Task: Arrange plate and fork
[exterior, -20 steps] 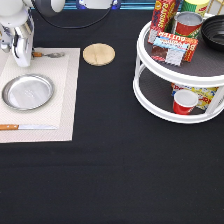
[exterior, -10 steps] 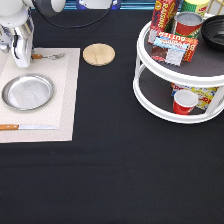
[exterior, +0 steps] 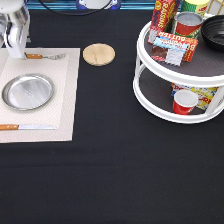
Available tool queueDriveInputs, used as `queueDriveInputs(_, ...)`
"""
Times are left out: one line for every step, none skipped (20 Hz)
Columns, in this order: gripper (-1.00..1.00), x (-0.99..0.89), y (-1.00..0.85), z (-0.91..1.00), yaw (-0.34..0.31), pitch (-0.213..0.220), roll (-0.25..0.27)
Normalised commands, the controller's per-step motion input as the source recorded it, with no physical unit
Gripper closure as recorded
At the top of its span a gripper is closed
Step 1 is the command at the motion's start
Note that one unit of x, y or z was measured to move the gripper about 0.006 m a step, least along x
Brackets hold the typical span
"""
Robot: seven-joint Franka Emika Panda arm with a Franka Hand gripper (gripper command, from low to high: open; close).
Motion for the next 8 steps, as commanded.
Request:
queueDriveInputs(-1.00,0.23,0.93,0.84,0.000,0.015,-0.244)
queueDriveInputs(-1.00,0.22,0.93,0.83,0.000,0.020,-0.243)
queueDriveInputs(-1.00,0.21,0.92,0.77,0.000,0.035,-0.241)
queueDriveInputs(-1.00,0.20,0.78,0.68,0.003,0.061,-0.219)
queueDriveInputs(-1.00,0.19,0.44,0.39,0.019,0.069,-0.157)
queueDriveInputs(-1.00,0.00,0.00,0.00,0.000,0.000,0.000)
queueDriveInputs(-1.00,0.00,0.00,0.00,0.000,0.000,0.000)
queueDriveInputs(-1.00,0.00,0.00,0.00,0.000,0.000,0.000)
